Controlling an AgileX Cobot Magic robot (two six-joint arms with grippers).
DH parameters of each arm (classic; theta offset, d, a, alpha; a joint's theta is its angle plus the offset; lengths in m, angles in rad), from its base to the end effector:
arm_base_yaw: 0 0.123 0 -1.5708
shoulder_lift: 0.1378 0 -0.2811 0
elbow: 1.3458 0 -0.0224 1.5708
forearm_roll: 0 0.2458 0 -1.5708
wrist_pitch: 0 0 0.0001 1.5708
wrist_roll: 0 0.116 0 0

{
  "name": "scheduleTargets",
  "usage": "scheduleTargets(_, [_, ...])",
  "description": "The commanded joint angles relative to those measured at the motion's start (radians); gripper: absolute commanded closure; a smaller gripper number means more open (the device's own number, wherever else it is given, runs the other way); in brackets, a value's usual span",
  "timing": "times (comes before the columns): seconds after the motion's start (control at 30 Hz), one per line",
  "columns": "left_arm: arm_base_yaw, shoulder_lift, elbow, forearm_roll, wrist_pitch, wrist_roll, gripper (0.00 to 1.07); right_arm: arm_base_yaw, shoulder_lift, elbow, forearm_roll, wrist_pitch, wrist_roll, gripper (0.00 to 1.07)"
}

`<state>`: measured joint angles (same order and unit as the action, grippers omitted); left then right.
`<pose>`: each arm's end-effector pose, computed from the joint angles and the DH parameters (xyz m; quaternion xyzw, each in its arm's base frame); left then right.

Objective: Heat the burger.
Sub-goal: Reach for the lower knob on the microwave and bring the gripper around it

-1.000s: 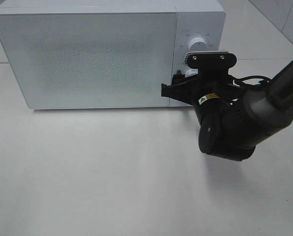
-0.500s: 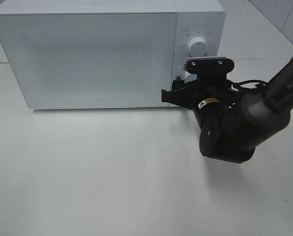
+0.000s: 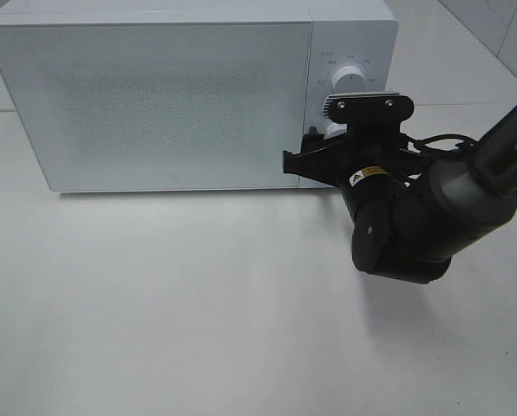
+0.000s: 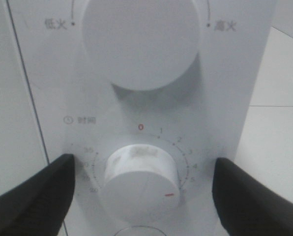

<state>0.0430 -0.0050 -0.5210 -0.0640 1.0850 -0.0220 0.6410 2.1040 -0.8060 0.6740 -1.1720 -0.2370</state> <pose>0.0129 -0.0060 0.2674 -0.0257 0.8520 -0.0265 0.5223 0.3415 0.1716 0.1082 -0.0141 0.7448 0.0033 0.6672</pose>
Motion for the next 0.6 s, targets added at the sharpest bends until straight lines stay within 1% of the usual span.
scheduleTargets(0.03, [0.0, -0.019, 0.003, -0.001, -0.014, -0.001, 0.06, 0.004, -0.016, -0.014, -0.014, -0.019, -0.006, 0.36])
scheduleTargets(0.1, [0.0, -0.019, 0.003, -0.001, -0.014, -0.001, 0.06, 0.004, -0.016, -0.014, -0.014, -0.018, -0.006, 0.43])
scheduleTargets(0.13, [0.0, -0.019, 0.003, -0.001, -0.014, -0.001, 0.06, 0.004, -0.016, -0.014, -0.014, -0.018, -0.006, 0.43])
scheduleTargets(0.17, [0.0, -0.019, 0.003, -0.001, -0.014, -0.001, 0.06, 0.004, -0.016, -0.014, -0.014, -0.018, -0.006, 0.51])
scheduleTargets(0.2, [0.0, -0.019, 0.003, -0.001, -0.014, -0.001, 0.06, 0.004, -0.016, -0.014, -0.015, -0.018, -0.006, 0.56])
scheduleTargets(0.23, [0.0, -0.019, 0.003, -0.001, -0.014, -0.001, 0.06, 0.004, -0.016, -0.014, -0.015, -0.018, -0.006, 0.56])
scheduleTargets(0.3, [0.0, -0.019, 0.003, -0.001, -0.014, -0.001, 0.06, 0.004, -0.016, -0.014, -0.015, -0.018, -0.006, 0.83])
scheduleTargets(0.33, [0.0, -0.019, 0.003, -0.001, -0.014, -0.001, 0.06, 0.004, -0.016, -0.014, -0.015, -0.018, -0.006, 0.83])
scheduleTargets(0.37, [0.0, -0.019, 0.003, -0.001, -0.014, -0.001, 0.06, 0.004, -0.016, -0.014, -0.015, -0.018, -0.006, 0.88])
scheduleTargets(0.4, [0.0, -0.019, 0.003, -0.001, -0.014, -0.001, 0.06, 0.004, -0.016, -0.014, -0.018, -0.019, -0.006, 0.99])
scheduleTargets(0.43, [0.0, -0.019, 0.003, -0.001, -0.014, -0.001, 0.06, 0.004, -0.016, -0.014, -0.018, -0.019, -0.006, 0.99])
scheduleTargets(0.5, [0.0, -0.019, 0.003, -0.001, -0.014, -0.001, 0.06, 0.004, -0.016, -0.014, -0.023, -0.019, -0.006, 1.07])
scheduleTargets(0.6, [0.0, -0.019, 0.003, -0.001, -0.014, -0.001, 0.06, 0.004, -0.016, -0.014, -0.023, -0.019, -0.006, 1.07])
